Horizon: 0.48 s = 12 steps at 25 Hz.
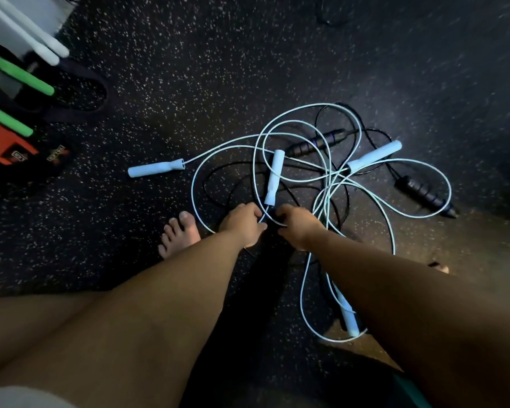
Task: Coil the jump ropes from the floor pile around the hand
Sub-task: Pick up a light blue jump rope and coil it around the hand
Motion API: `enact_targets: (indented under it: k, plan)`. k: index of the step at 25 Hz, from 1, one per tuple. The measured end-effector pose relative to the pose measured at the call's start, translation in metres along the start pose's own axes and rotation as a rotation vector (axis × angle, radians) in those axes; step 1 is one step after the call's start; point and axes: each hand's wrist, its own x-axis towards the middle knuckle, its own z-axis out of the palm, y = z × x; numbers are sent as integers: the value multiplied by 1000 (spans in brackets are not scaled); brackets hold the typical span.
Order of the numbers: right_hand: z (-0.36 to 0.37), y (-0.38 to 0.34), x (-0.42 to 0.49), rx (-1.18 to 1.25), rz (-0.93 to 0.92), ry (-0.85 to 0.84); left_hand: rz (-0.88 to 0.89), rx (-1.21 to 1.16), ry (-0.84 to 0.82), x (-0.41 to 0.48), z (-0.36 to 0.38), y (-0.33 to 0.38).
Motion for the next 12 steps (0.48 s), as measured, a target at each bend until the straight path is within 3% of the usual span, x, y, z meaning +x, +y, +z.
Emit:
enact_targets:
  k: [3, 6, 9, 12]
  plan:
    - [-1, -2, 3, 30, -61, 59, -3, 0, -21, 4, -4, 3]
    - [-21, -3, -2, 226, -119, 320, 12, 37, -54, 4, -11, 8]
    - [-48, -7, -2, 353, -42, 524, 55, -37, -144, -3, -21, 14]
    - [-71, -6, -9, 280, 13, 418, 82, -227, -145, -19, -43, 33]
